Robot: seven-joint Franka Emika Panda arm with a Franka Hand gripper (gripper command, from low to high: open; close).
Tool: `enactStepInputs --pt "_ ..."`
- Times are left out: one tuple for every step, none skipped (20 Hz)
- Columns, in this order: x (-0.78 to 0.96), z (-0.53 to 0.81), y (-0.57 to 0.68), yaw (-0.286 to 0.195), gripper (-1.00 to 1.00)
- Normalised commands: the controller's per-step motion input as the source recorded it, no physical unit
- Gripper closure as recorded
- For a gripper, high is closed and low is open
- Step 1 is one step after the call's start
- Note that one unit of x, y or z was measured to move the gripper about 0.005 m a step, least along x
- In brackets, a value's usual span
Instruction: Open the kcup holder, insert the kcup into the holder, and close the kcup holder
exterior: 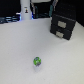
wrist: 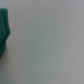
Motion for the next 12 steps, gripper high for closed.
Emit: enactStepInputs --pt "-0.25 0.13 0.38 -0.145 -1.00" --pt "-0.25 0.14 0.38 -0.140 -1.00" --pt "-0.24 0.14 0.38 -0.142 -1.00" --pt "-0.11 0.09 0.19 -0.082 -1.00" --pt "-0.26 0.15 0.40 -0.147 -1.00" --pt "-0.28 0.14 0.42 -0.155 -1.00" --pt "-0.29 0.11 0.44 -0.158 -1.00" --pt "-0.29 0.07 0.47 -0.164 -1.00" --pt "-0.29 0.03 0.51 -0.174 -1.00" --pt "-0.29 0.02 0.53 -0.179 -1.00" --pt "-0.28 0.01 0.56 -0.184 -1.00" --pt "-0.28 0.01 0.59 -0.184 -1.00"
